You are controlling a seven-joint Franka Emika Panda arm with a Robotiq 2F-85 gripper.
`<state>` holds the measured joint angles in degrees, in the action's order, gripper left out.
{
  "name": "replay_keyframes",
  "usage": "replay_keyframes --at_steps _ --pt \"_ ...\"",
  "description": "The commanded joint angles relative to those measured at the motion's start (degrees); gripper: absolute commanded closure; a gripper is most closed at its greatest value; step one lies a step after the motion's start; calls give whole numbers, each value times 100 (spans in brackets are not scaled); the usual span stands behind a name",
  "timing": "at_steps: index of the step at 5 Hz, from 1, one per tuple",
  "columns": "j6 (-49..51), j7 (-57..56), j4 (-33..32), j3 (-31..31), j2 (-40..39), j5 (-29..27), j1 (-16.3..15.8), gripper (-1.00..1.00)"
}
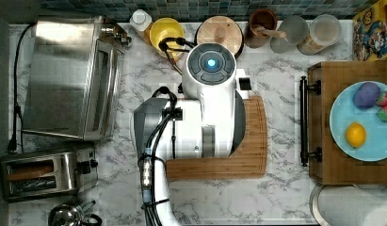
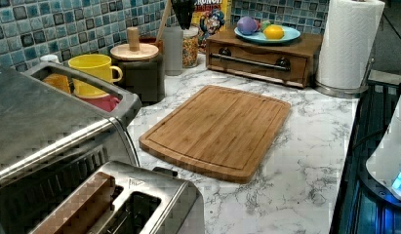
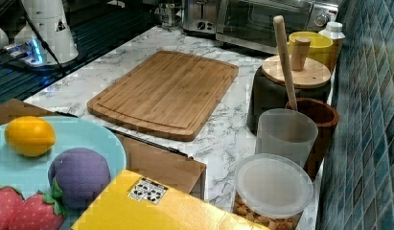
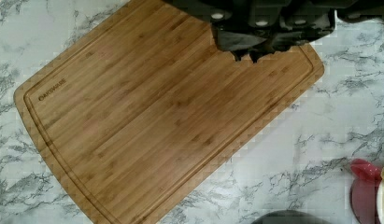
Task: Turn on the toaster.
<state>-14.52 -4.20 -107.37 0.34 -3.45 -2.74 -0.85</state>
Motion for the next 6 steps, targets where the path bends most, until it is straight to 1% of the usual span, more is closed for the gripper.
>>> replay_keyframes --at_steps 1,2,3,6 --pt "-19 -135 -2 20 0 -2 -15 100" --pt "-469 -670 -568 186 375 -220 -179 100" --pt "-702 -1366 -900 454 621 -494 -355 100" --pt "-1000 -2526 -1337 1095 869 -1018 -570 100"
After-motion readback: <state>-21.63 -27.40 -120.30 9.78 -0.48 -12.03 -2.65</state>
